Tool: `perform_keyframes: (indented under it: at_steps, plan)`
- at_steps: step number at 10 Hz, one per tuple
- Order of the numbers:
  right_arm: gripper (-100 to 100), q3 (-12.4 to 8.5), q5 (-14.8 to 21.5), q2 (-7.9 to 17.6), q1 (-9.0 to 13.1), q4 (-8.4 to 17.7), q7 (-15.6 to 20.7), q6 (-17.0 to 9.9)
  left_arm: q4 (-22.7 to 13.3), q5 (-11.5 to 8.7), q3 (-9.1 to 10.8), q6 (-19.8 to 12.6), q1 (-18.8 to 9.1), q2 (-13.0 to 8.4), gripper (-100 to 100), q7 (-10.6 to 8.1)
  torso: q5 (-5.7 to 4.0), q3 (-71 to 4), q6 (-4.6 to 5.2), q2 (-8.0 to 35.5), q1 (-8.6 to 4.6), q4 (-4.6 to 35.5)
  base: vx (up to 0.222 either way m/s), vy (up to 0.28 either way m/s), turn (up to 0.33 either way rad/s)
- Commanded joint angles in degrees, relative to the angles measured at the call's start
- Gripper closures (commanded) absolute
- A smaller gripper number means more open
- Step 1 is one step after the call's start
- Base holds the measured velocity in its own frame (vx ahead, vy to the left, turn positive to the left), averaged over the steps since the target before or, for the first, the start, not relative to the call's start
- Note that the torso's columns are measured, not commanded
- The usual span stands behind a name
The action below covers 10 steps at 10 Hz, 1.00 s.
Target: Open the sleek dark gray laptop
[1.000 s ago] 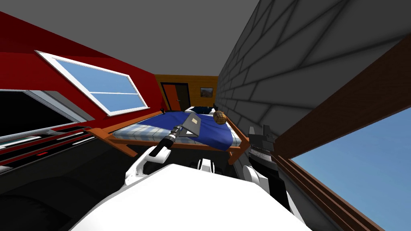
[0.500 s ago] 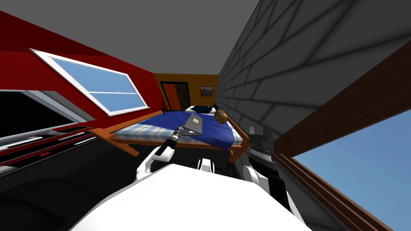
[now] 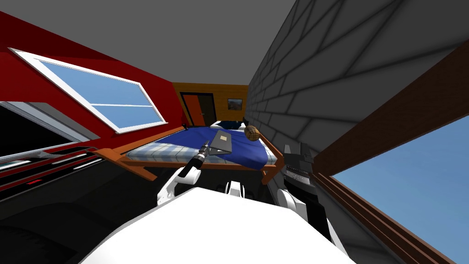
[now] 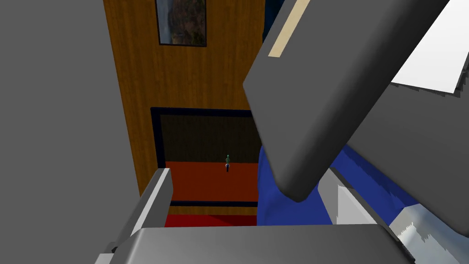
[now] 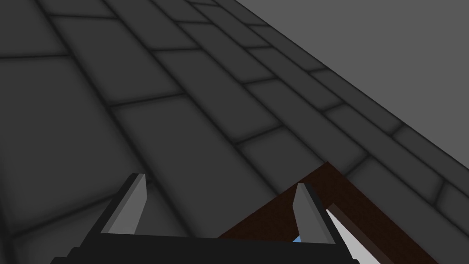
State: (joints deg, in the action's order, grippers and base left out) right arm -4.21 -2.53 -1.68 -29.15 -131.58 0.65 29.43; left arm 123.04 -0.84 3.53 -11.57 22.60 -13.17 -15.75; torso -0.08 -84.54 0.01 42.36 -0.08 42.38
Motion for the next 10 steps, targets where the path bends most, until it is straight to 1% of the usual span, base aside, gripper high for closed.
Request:
perform_keyframes:
  at_steps: [1, 5, 6, 7, 10]
  plan:
    - [0, 0.00, 0.00, 0.00, 0.00, 0.00, 0.00, 0.00, 3.85, 1.91, -0.46, -3.91, -0.23, 2.28, -100, 0.49, 0.01, 0.02, 0.00, 0.02, 0.01, 0.00, -0.008, 0.048, -0.055]
    - [0, 0.00, 0.00, 0.00, 0.00, 0.00, 0.00, 0.00, 9.70, 4.72, -1.15, -9.88, -0.27, 5.64, -100, 1.17, 0.02, 0.01, -0.03, 0.03, 0.06, 0.00, -0.011, 0.058, -0.056]
    - [0, 0.00, 0.00, 0.00, 0.00, 0.00, 0.00, 0.00, 8.65, 4.21, -1.00, -8.93, -0.32, 5.03, -100, 1.01, 0.03, 0.01, -0.02, 0.01, 0.03, -0.02, -0.003, 0.025, -0.010]
    - [0, 0.00, 0.00, 0.00, 0.00, 0.00, 0.00, 0.00, 8.81, 4.29, -1.01, -9.32, -0.38, 5.11, 0, 1.05, 0.04, -0.02, -0.02, -0.06, -0.04, -0.08, -0.001, 0.006, 0.002]
    - [0, 0.00, 0.00, -0.01, 0.00, 0.00, 0.00, 0.00, 8.79, 4.28, -1.01, -9.28, -0.37, 5.10, 0, 1.05, 0.08, -0.04, -0.01, -0.10, 0.06, -0.10, 0.000, 0.000, 0.000]
